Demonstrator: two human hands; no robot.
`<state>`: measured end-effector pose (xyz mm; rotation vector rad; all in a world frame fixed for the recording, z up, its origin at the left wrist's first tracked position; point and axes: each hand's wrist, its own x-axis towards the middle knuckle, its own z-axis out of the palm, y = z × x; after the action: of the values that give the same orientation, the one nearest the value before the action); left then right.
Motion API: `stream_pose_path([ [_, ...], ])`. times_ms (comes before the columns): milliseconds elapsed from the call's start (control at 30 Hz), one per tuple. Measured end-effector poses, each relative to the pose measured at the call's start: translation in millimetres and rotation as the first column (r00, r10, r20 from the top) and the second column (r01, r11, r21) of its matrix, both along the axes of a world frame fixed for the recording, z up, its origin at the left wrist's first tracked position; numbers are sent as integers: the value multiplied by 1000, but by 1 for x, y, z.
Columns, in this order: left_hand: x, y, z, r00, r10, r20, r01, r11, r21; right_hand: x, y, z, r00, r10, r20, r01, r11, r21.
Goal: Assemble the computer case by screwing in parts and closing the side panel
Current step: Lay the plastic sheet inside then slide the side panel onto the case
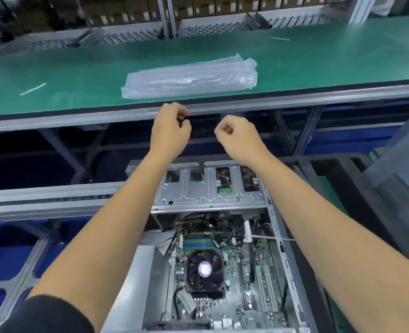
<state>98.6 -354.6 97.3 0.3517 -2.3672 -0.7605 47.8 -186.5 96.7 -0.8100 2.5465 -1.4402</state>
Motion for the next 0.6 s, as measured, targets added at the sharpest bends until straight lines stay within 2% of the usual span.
stream_pose_path([
  [167, -33, -20, 1, 995, 47, 85, -34, 987, -156, -30, -37, 9, 981, 78, -179, -42, 979, 199],
  [300, -50, -32, 5, 986, 105, 129, -66, 960, -270, -52, -65, 20, 948, 120, -296, 11, 914, 406],
  [400, -57, -48, 6, 982, 143, 123, -84, 915, -395, -65, -76, 25, 936, 149, -318, 35, 861, 507],
  [600, -75, -74, 23, 976, 138, 169, -56, 908, -415, -92, -85, 45, 936, 175, -307, 48, 797, 602],
])
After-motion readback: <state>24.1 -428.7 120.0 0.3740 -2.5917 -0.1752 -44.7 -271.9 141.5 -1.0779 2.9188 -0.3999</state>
